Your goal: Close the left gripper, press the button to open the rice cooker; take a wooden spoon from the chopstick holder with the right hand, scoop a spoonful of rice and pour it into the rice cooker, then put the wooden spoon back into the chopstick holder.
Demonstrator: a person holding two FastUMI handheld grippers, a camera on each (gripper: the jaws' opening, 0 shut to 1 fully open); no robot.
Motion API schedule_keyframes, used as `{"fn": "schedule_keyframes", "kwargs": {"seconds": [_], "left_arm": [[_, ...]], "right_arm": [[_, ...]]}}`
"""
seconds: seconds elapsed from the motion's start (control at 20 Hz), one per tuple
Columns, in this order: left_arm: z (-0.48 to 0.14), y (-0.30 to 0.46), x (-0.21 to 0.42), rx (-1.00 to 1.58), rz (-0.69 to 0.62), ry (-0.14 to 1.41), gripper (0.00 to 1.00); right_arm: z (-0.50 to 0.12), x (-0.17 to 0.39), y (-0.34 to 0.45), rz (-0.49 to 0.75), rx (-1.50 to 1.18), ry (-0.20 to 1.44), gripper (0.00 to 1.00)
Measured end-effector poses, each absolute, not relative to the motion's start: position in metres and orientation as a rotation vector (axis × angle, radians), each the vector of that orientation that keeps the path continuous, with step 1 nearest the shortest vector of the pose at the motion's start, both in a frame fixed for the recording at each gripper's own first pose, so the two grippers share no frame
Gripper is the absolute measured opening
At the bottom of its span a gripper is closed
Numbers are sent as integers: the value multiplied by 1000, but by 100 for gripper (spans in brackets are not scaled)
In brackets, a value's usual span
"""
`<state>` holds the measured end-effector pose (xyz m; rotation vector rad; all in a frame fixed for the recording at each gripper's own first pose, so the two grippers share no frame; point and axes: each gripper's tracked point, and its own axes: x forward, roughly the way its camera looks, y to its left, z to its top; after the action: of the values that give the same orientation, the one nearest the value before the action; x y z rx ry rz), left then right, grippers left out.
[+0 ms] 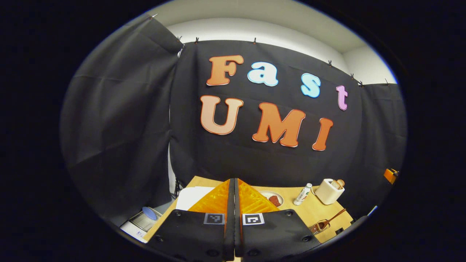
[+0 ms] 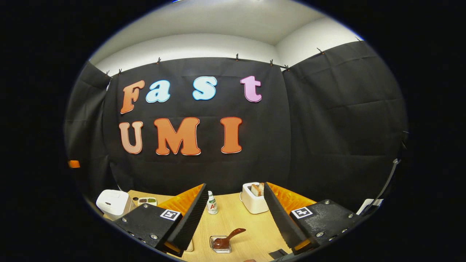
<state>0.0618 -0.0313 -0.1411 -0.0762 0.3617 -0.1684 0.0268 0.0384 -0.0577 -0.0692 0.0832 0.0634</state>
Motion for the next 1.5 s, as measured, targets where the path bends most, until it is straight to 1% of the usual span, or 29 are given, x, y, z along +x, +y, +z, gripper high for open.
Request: {"fn": "schedule_keyframes", "kwargs": {"seconds": [0.25, 0.45, 0.5, 0.55, 0.6, 0.65, 0.75, 1.05, 1.35, 1.5], "left_arm": [[-204, -15, 82, -64, -152, 522, 5], [-253, -14, 81, -80, -160, 640, 4], [-263, -14, 81, -88, -163, 664, 4], [-274, -15, 81, -89, -166, 690, 4], [-291, -16, 79, -89, -167, 718, 4], [-302, -17, 79, -90, -170, 744, 5], [-323, -15, 79, -85, -164, 794, 5], [-367, -9, 83, -88, -140, 871, 5], [-375, -7, 96, -143, -126, 867, 5], [-381, -7, 93, -123, -146, 917, 5]], "right_arm": [[-70, 30, 47, 79, -86, 116, 95], [-83, 35, 48, 77, -101, 148, 95], [-87, 36, 49, 79, -99, 162, 100], [-93, 36, 49, 81, -98, 177, 95], [-97, 38, 48, 80, -100, 188, 100], [-100, 39, 46, 76, -104, 195, 95], [-103, 41, 45, 71, -112, 202, 95], [-112, 46, 36, 52, -128, 224, 95], [-115, 50, 31, 37, -115, 238, 95], [-119, 51, 30, 29, -103, 248, 95]]}}
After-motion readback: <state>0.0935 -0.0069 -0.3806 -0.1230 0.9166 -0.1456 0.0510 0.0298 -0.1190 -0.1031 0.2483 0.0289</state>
